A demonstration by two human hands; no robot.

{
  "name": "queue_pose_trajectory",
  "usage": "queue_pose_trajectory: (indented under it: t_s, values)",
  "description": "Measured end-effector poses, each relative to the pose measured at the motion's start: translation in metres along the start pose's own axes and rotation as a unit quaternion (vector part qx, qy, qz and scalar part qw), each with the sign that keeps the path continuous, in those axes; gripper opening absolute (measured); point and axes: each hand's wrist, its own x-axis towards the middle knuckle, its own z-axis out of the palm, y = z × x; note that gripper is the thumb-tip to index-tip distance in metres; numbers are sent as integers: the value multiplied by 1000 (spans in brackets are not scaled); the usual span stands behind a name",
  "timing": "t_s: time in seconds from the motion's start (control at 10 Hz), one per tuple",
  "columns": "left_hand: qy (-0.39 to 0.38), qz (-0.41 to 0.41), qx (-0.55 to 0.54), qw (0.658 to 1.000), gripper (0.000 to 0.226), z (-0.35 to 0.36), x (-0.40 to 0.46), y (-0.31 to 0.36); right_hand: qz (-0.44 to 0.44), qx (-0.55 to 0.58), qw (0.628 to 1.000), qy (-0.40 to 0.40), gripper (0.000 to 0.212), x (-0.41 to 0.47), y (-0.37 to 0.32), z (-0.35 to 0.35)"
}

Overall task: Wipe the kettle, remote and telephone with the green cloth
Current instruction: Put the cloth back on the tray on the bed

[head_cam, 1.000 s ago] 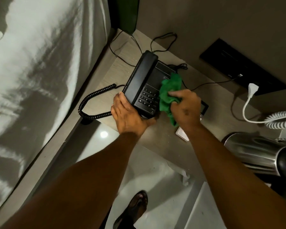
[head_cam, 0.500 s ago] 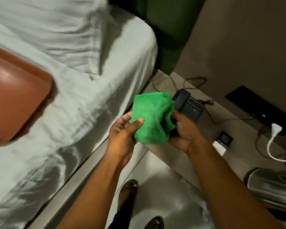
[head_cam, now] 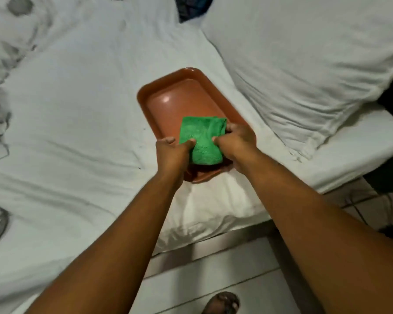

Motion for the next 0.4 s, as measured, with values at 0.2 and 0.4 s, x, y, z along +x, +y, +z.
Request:
queue_pose_trajectory:
  t_s: [0.2,0.4]
  values:
    - [13,141,340,930,32,13,13,-3,-37,-175,981,69,7,16,17,17]
    - [-6,286,538,793,55,44,-33,-8,-149,-118,973,130,31,-23,53,-36]
